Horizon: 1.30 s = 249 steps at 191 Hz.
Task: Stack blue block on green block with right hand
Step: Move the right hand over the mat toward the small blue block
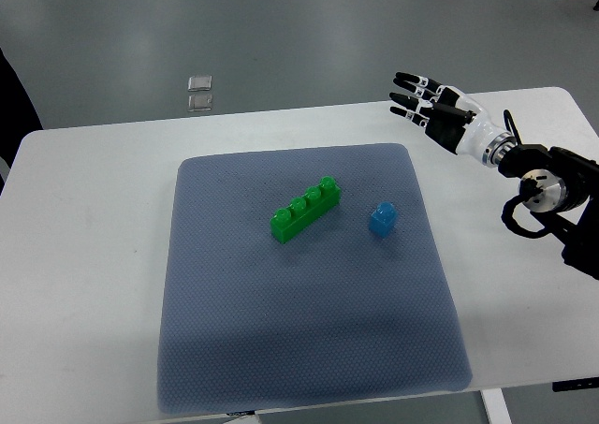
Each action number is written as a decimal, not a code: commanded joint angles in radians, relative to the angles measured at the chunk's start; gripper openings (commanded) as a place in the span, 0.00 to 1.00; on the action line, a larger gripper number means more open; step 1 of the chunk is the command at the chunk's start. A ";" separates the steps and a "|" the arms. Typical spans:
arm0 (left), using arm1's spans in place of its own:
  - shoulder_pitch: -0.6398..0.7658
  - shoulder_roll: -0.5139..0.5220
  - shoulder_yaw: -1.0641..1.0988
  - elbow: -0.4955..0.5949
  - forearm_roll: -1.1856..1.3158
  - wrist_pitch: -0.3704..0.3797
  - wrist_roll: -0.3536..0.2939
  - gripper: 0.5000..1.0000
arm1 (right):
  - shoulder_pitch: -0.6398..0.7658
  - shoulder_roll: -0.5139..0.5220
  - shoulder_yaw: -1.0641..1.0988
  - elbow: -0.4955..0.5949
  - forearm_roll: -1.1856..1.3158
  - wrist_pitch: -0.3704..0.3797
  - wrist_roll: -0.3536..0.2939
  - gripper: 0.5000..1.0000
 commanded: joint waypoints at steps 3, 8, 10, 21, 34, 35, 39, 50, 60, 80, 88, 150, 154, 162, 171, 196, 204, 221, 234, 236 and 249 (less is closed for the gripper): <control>0.000 0.000 0.000 -0.001 0.000 0.000 0.000 1.00 | 0.001 0.000 -0.002 0.000 0.000 -0.001 0.000 0.86; 0.000 0.000 -0.001 0.001 0.000 0.000 -0.002 1.00 | 0.001 -0.002 -0.002 0.000 0.000 -0.001 0.000 0.86; 0.001 0.000 -0.002 0.001 0.000 0.000 -0.002 1.00 | 0.001 -0.002 -0.002 0.000 0.000 -0.001 0.002 0.86; 0.001 0.000 -0.002 0.001 0.000 0.000 -0.002 1.00 | 0.001 -0.002 -0.002 0.000 0.000 -0.001 0.002 0.86; 0.001 0.000 0.002 -0.002 0.000 0.000 0.002 1.00 | 0.003 -0.002 -0.003 0.000 -0.002 0.001 0.000 0.86; 0.001 0.000 0.002 -0.002 0.000 0.000 0.002 1.00 | 0.003 -0.002 -0.003 0.000 -0.002 0.001 0.000 0.86; 0.003 0.000 0.002 -0.004 0.000 0.000 0.002 1.00 | 0.003 -0.002 -0.003 0.000 -0.002 -0.001 0.002 0.86; 0.003 0.000 0.002 -0.008 0.000 0.000 0.002 1.00 | 0.004 -0.003 -0.003 0.002 -0.003 -0.001 0.000 0.86; 0.001 0.000 0.000 -0.010 0.000 0.000 0.002 1.00 | 0.007 -0.003 -0.002 0.003 -0.017 -0.001 0.000 0.86; 0.000 0.000 0.003 0.002 0.000 0.000 0.002 1.00 | 0.011 -0.022 -0.002 0.017 -0.055 0.002 0.002 0.86; 0.000 0.000 0.003 0.002 0.000 0.000 0.002 1.00 | 0.020 -0.026 -0.002 0.017 -0.074 0.007 0.002 0.86; 0.000 0.000 0.005 0.001 0.000 0.000 0.002 1.00 | 0.035 -0.100 0.002 0.017 -0.195 0.197 0.012 0.85; 0.000 0.000 0.005 0.002 0.000 0.000 0.002 1.00 | 0.038 -0.109 0.002 0.017 -0.204 0.209 0.012 0.85; 0.000 0.000 0.003 0.001 0.000 0.000 0.002 1.00 | 0.041 -0.121 0.002 0.017 -0.224 0.232 0.012 0.85; 0.000 0.000 0.003 -0.001 0.000 0.000 0.002 1.00 | 0.043 -0.135 0.000 0.017 -0.245 0.251 0.012 0.85; 0.000 0.000 0.003 -0.002 0.000 0.000 0.002 1.00 | 0.043 -0.186 0.002 0.017 -0.351 0.251 0.018 0.85; 0.000 0.000 0.003 -0.001 0.000 0.000 0.002 1.00 | 0.044 -0.201 0.002 0.017 -0.388 0.251 0.031 0.86; 0.000 0.000 0.003 0.001 0.000 0.000 0.002 1.00 | 0.060 -0.218 0.002 0.017 -0.463 0.251 0.066 0.85; 0.000 0.000 0.003 -0.001 0.000 0.000 0.002 1.00 | 0.072 -0.221 0.003 0.017 -0.531 0.251 0.086 0.85; 0.000 0.000 0.003 -0.001 0.000 0.000 0.002 1.00 | 0.072 -0.221 0.003 0.019 -0.543 0.251 0.089 0.85; 0.000 0.000 0.003 -0.001 0.000 0.000 0.002 1.00 | 0.083 -0.222 0.005 0.033 -0.612 0.251 0.104 0.85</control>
